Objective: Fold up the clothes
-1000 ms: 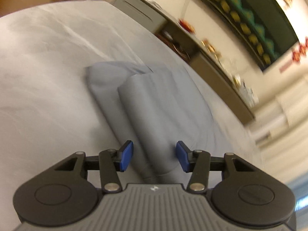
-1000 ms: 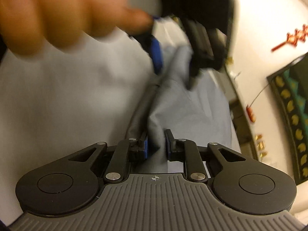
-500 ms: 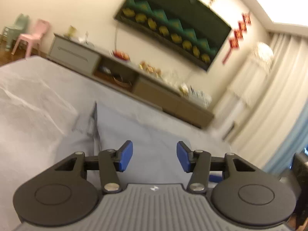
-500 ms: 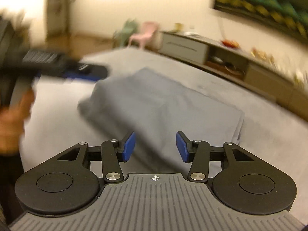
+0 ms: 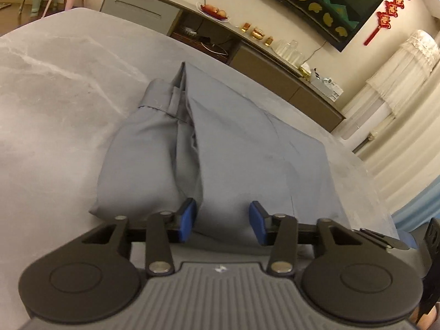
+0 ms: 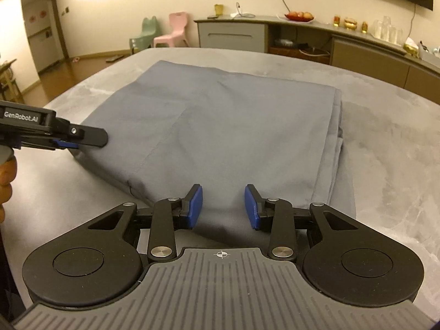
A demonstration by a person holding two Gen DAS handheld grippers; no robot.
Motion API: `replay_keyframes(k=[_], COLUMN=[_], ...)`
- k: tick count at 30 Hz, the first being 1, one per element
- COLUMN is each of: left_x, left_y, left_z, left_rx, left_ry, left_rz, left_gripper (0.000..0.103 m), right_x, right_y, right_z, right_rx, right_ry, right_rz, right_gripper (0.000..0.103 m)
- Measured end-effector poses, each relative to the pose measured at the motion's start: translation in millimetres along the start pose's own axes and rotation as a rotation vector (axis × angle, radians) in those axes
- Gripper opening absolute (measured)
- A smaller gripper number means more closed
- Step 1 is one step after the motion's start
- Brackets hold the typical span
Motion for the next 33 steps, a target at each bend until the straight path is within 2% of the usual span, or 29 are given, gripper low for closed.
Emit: replay_keyframes(k=[4,6,9,12,13,16,17,21,24,25,26,27,28,29,31,32,33], left_x=[-0.4,-0.3,-3.0,-3.4,-3.1,-3.6,-4.4,-5.2,-8.7,-9.3,-8.6,-7.8,-7.0,-6.8,-7.9,-8.9,-9.3], left_y=[4.6,4.4,12.7,16.3,16.7,17.5,17.4,15.3,13.6,12.8,12.3,12.0,12.2,12.5,13.5,13.7,12.9], left_z=[-0.4,-0.7,-7.2,-9.0,-9.7,-11.7,-12.4,-13.9,-12.6,-11.8,-10.9,-10.6,-10.7,-11.4,-14.3,-17.0,-21.3], left_rx=[-0.004,-0.003,-0.005,-0.005,-0.005,-0.006,-0.007,-0.011,-0.017,-0.019,-0.021,-0.024,-0.027,-0.029,-0.029,-0.026,-0.013], left_ry=[-0.033,-0.037,-0.042,-0.048,-0.045,-0.034,-0.029,-0.015,-0.008,-0.009,-0.013,-0.017,-0.019,-0.020,-0.016,-0.021,-0.039], left_rz=[0.053,0.061,0.068,0.085,0.087,0.086,0.082,0.068,0.040,0.035,0.035,0.037,0.041,0.044,0.043,0.045,0.053], left_gripper=[0.041,0.041,0.043,0.043,0.044,0.044,0.044,0.043,0.042,0.042,0.042,0.042,0.042,0.042,0.041,0.041,0.042], right_x=[17.4,27.2,38.3,47.8,51.1,61.0,62.6,44.9,-15.4,-37.9,-57.1,-70.8,-76.1,-73.6,-54.2,-43.9,-33.9], right_y=[-10.9,-22.1,-62.9,-107.9,-113.8,-109.2,-106.9,-113.0,-112.3,-106.0,-93.5,-76.2,-59.2,-49.1,-43.4,-41.8,-39.1], right_z=[-9.2,-12.0,-9.5,13.9,30.9,90.4,104.1,86.8,39.5,28.5,25.8,29.7,35.9,37.5,26.9,17.3,6.4], right_rx=[-0.026,-0.034,0.034,0.084,0.058,-0.101,-0.123,-0.100,-0.012,-0.010,-0.038,-0.086,-0.121,-0.113,-0.094,-0.079,-0.058], right_ry=[0.019,0.043,0.097,0.164,0.189,0.246,0.257,0.225,0.060,-0.004,-0.052,-0.075,-0.072,-0.060,-0.057,-0.045,-0.010], right_rz=[0.080,0.127,0.148,0.137,0.126,0.103,0.092,0.156,0.090,0.050,0.000,-0.053,-0.093,-0.098,0.023,0.086,0.129], right_gripper=[0.029,0.032,0.032,0.032,0.032,0.031,0.031,0.033,0.033,0.038,0.045,0.046,0.049,0.054,0.058,0.065,0.067])
Point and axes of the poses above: each gripper's, at about its wrist camera, not at the fingertips, and z roughly the way its jaws point, x to its right, y to its underside, the point moved 8 cm from there along z, roughly the way its jaws point, and after that the axes turned 7 degrees about y, right-handed, at the moved point
